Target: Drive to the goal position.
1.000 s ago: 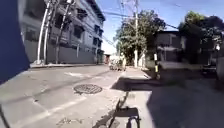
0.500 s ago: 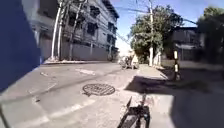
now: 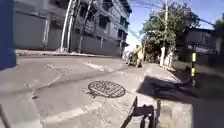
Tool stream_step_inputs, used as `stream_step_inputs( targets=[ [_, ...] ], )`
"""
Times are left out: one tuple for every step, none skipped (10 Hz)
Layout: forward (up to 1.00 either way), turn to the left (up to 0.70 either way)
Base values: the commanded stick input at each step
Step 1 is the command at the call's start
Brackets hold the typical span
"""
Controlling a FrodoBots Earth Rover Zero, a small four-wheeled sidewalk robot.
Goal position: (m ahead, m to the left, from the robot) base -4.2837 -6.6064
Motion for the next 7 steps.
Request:
stream_step_inputs(
  targets=[
    [0.0, 0.0],
    [0.0, 0.0],
    [0.0, 0.0],
    [0.0, 0.0],
    [0.0, 0.0],
    [0.12, 0.0],
    [0.71, -0.01]
  ],
)
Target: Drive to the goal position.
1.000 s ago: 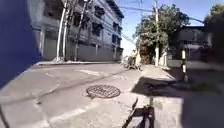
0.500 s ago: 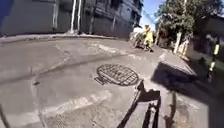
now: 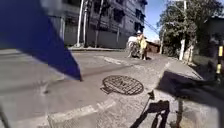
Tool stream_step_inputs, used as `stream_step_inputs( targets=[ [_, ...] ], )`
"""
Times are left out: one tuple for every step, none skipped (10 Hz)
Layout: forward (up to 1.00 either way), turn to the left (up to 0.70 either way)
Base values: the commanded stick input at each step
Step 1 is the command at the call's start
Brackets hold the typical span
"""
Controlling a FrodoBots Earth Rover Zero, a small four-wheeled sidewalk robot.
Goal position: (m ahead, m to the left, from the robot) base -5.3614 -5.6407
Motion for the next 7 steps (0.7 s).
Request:
stream_step_inputs(
  targets=[
    [0.79, -0.01],
    [0.8, -0.01],
    [0.8, -0.12],
    [0.8, -0.27],
    [0.8, -0.32],
    [0.79, -0.32],
    [0.79, -0.32]
  ],
)
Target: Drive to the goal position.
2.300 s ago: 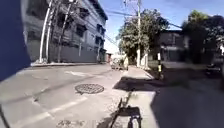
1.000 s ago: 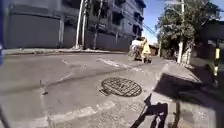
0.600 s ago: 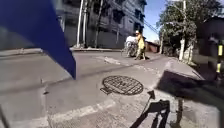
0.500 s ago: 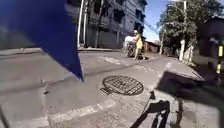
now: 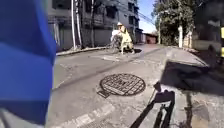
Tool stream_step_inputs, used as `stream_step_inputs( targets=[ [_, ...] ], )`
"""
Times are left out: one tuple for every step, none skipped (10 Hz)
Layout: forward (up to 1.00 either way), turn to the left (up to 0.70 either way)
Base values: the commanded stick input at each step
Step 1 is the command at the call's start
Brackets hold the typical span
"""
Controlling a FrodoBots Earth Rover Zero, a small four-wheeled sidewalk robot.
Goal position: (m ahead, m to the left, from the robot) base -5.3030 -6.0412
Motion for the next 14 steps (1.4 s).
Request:
stream_step_inputs(
  targets=[
    [0.78, -0.32],
    [0.78, -0.32],
    [0.78, -0.32],
    [0.78, -0.32],
    [0.78, -0.32],
    [0.78, -0.32],
    [0.78, -0.32],
    [0.78, -0.32],
    [0.78, -0.32],
    [0.78, -0.32],
    [0.78, -0.32],
    [0.78, -0.32],
    [0.78, -0.32],
    [0.78, -0.32]
  ],
)
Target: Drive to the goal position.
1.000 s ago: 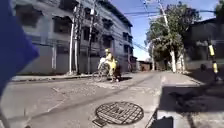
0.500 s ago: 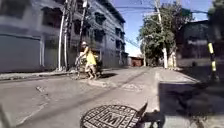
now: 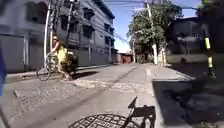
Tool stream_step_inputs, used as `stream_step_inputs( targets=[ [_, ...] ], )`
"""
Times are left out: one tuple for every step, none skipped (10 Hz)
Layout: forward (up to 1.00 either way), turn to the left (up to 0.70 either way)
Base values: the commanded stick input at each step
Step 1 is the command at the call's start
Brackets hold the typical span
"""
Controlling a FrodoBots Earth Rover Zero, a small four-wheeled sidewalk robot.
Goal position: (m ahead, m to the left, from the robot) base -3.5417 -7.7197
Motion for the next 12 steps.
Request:
stream_step_inputs(
  targets=[
    [0.78, -0.32],
    [0.78, -0.32],
    [0.78, -0.32],
    [0.79, -0.32],
    [0.8, -0.24],
    [0.8, -0.01],
    [0.8, -0.01],
    [0.8, -0.01],
    [0.8, -0.01],
    [0.66, -0.11],
    [0.66, -0.34],
    [0.66, -0.34]
  ],
)
